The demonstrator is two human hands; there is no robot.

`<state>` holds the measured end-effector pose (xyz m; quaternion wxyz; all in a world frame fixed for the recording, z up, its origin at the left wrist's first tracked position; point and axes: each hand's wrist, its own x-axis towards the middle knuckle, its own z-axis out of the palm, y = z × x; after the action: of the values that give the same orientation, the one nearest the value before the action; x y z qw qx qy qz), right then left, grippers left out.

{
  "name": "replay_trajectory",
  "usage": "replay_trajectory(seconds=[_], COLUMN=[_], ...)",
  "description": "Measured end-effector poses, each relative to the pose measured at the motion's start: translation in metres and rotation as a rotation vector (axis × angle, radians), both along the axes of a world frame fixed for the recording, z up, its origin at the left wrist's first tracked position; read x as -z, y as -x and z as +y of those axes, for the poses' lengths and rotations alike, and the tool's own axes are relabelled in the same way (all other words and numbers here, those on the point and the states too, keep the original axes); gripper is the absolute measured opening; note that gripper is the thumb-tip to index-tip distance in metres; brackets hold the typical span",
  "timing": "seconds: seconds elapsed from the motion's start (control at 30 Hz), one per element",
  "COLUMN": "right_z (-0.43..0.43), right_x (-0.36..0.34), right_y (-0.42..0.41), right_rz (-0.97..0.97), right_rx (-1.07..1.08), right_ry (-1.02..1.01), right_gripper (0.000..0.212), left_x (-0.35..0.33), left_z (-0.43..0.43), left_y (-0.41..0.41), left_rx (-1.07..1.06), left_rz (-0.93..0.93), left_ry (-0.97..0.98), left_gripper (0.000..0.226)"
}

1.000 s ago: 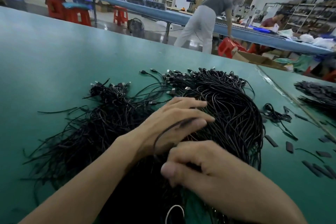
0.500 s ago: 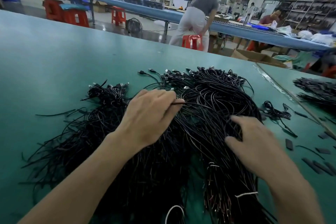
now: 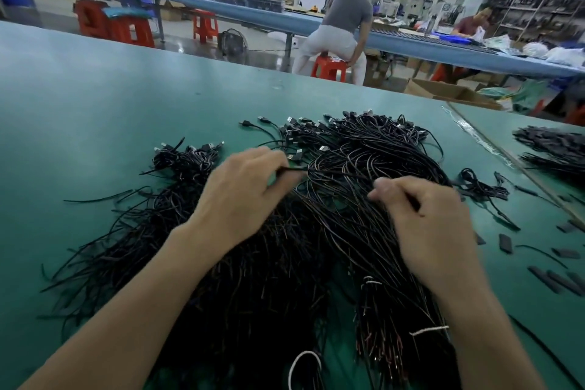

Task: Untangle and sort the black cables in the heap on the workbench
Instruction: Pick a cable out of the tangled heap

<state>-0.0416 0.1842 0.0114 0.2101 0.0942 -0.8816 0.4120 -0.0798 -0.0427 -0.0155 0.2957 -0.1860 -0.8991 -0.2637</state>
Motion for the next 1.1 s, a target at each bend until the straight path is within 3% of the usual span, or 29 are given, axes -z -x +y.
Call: replay_trajectory(seconds=[0.13, 0.17, 0.27, 0.33, 0.43, 0.53, 0.63, 0.83, 1.0, 1.1], right_z=[0.016, 0.017, 0.023, 0.032, 0.037, 0.020, -0.002, -0.004, -0.020, -0.036], right_x=[0.004, 0.005, 0.008, 0.009, 0.014, 0.017, 0.016, 0.017, 0.007, 0.014], right_y=[0.009, 0.011, 0.018, 0.021, 0.020, 0.017, 0.013, 0.010, 0.007, 0.001], right_rz=[0.046, 0.059, 0.120, 0.115, -0.068, -0.243, -0.231, -0.090, -0.016, -0.111], right_rx=[0.074, 0.086, 0.180, 0.281, 0.239, -0.003, -0.241, -0.312, -0.464, -0.451], right_ry=[0.135, 0.162, 0.269, 0.249, -0.108, -0.413, -0.357, -0.061, 0.328, 0.234], right_gripper=[0.019, 0.019, 0.019, 0.019, 0.014, 0.034, 0.039, 0.020, 0.015, 0.021], left_x=[-0.011, -0.016, -0.028, -0.029, -0.027, -0.025, -0.021, -0.027, -0.036, -0.039], left_z=[-0.005, -0.006, -0.012, -0.017, -0.014, -0.005, -0.001, -0.008, 0.006, 0.017], left_y=[-0.003, -0.004, -0.013, -0.016, -0.015, -0.015, -0.015, -0.018, -0.036, -0.036], left_rx=[-0.146, -0.107, 0.118, 0.181, 0.216, 0.263, 0.344, 0.509, 1.088, 1.185], left_rz=[-0.006, -0.128, -0.732, -0.902, -0.895, -0.854, -0.827, -0.966, -1.257, -1.178], left_ry=[-0.201, -0.215, -0.105, 0.004, -0.097, -0.115, -0.172, -0.351, -0.470, -0.791], left_gripper=[0.033, 0.039, 0.062, 0.064, 0.064, 0.065, 0.060, 0.053, 0.052, 0.044])
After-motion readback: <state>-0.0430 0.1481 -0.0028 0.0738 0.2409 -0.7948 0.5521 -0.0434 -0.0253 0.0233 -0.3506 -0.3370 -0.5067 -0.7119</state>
